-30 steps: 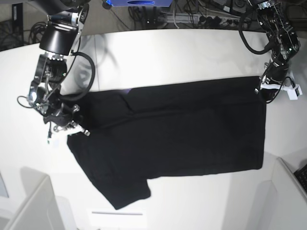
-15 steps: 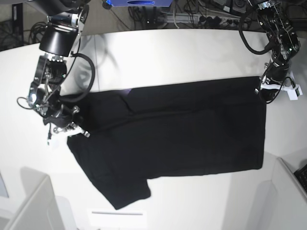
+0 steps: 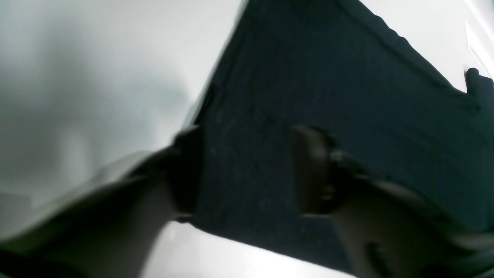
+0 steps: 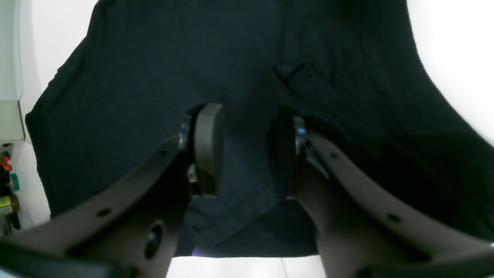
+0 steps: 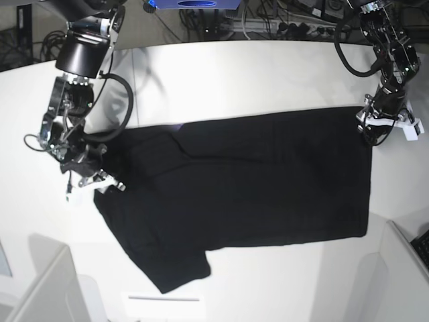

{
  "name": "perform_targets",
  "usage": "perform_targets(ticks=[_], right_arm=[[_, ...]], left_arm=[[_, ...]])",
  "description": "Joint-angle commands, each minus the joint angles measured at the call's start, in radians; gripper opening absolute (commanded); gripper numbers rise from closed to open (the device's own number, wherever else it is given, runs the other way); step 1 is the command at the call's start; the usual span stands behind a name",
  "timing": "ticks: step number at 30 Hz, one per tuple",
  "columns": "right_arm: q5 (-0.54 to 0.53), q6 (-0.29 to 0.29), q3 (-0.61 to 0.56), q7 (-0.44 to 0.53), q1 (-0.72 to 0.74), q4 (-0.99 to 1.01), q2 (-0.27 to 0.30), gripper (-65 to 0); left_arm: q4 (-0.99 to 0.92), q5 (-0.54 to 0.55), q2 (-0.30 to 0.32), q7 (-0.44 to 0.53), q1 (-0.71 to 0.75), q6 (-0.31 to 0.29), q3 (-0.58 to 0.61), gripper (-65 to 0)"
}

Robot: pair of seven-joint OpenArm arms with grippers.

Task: Fold the T-shirt properly
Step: 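Lift the shirt with both grippers and lay it back flatter, then regrasp the shoulder corners with both grippers and pull the shirt taut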

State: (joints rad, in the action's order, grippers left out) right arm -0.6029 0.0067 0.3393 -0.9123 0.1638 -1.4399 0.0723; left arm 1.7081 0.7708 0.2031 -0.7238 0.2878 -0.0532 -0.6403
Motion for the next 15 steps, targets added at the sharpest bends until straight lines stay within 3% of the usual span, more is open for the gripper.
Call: perform_targets(ticks=[1, 3, 7, 11, 15], right_arm=[[-0.016, 0.000, 0.007, 0.019, 0.009, -0.028, 0.011, -42.6], [-0.016, -0.017, 0.025, 0.028, -0.020, -0.069, 0.005, -42.8], [-0.018, -0.185, 0.123, 0.132, -0.142, -0.258, -0.059, -42.2], [-0.024, -0.195, 0.126, 0.143, -0.246, -0.379, -0.085, -41.9], [-0.024, -0.195, 0.208, 0.150, -0.321, -0.396, -0.165, -34.1]], left_arm=[[0.022, 0.009, 0.017, 0.026, -0.015, -0.009, -0.039, -23.5], [0.023, 0.011, 0.016, 0.023, -0.029, -0.010, -0.088, -21.1], [0.050, 0.055, 0.014, 0.023, 0.038, -0.046, -0.166, -20.9], [0.046, 0.152, 0.012, 0.023, 0.124, -0.121, -0.224, -20.9], [0.037, 0.152, 0.011, 0.023, 0.193, -0.202, -0.247, -21.1]])
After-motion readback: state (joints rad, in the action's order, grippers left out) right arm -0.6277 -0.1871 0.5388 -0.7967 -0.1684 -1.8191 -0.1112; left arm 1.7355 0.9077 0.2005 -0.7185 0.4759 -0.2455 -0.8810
